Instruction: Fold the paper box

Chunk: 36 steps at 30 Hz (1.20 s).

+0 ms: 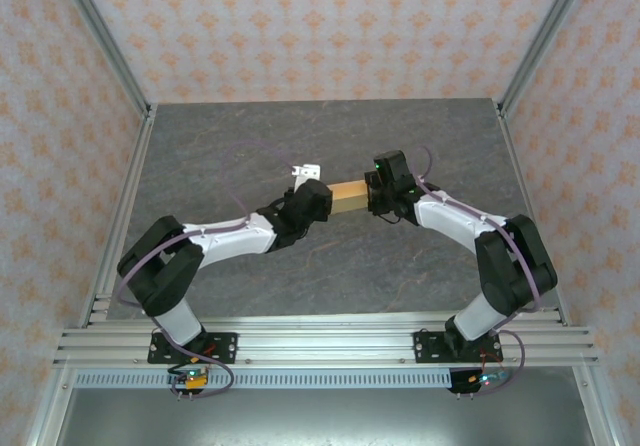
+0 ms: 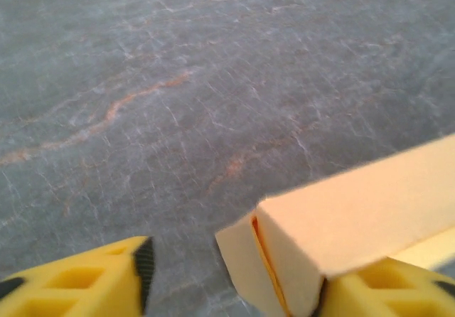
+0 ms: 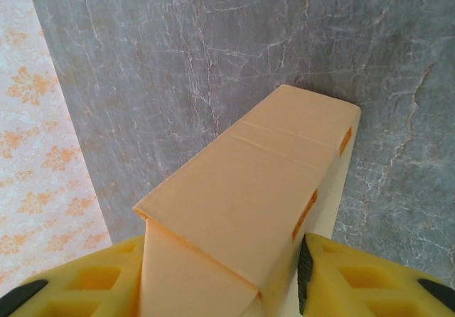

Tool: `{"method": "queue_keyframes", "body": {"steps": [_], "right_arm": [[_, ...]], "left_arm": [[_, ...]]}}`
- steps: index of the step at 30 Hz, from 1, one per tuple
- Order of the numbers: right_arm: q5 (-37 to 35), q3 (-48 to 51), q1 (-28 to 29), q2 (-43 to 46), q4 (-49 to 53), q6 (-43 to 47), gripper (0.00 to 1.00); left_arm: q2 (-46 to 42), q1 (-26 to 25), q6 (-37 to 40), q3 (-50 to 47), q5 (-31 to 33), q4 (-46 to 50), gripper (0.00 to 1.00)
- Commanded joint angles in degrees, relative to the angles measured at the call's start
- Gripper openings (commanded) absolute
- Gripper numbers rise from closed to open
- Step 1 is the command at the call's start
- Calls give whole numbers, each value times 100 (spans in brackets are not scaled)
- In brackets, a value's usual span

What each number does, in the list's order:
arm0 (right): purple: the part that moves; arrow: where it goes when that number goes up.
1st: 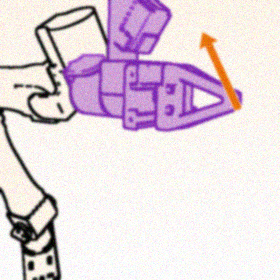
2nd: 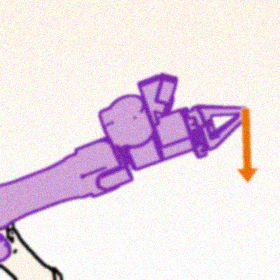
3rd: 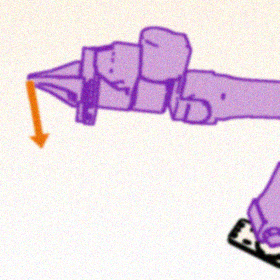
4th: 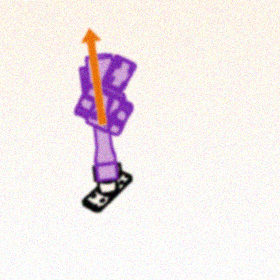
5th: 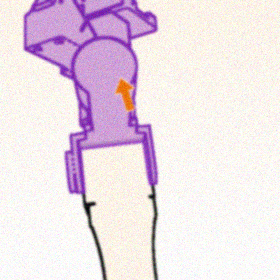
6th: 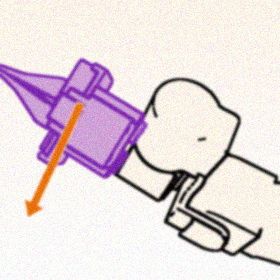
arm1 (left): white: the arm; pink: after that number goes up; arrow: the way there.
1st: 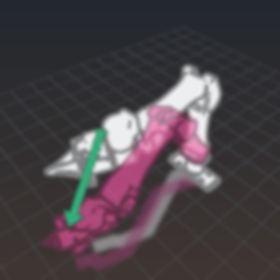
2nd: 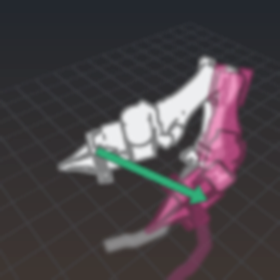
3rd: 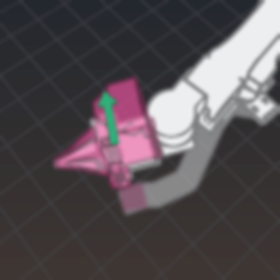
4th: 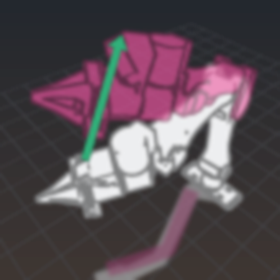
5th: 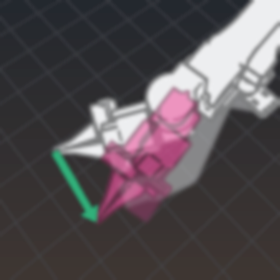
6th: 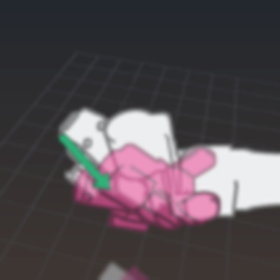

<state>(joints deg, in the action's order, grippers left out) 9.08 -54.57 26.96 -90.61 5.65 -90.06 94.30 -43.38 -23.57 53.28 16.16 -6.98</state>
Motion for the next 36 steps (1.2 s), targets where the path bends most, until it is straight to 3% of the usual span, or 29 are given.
{"method": "queue_keyframes", "body": {"steps": [1,2,4,9,15,21,29,36], "right_arm": [[-414,209,-24,-236,126,136,48],[-423,218,-16,-252,129,146,48],[-444,211,-23,-265,154,181,48],[-434,168,-24,-269,180,293,48],[-417,174,-21,-286,193,398,48],[-312,191,-24,-368,170,365,48],[-447,157,-22,-479,109,436,48],[-329,86,-156,-580,20,660,55]], "left_arm": [[-524,-21,380,-416,-937,-254,68],[-678,-5,418,-477,-1103,-296,75],[-1046,27,419,-541,-1350,-321,100],[-1511,493,-24,-482,-1618,-301,100],[-528,1183,-184,565,-2242,484,100],[121,1217,-135,595,-2579,145,99],[218,1204,-115,-706,-2779,-979,94],[472,1054,530,-902,-2418,-789,92]]}}
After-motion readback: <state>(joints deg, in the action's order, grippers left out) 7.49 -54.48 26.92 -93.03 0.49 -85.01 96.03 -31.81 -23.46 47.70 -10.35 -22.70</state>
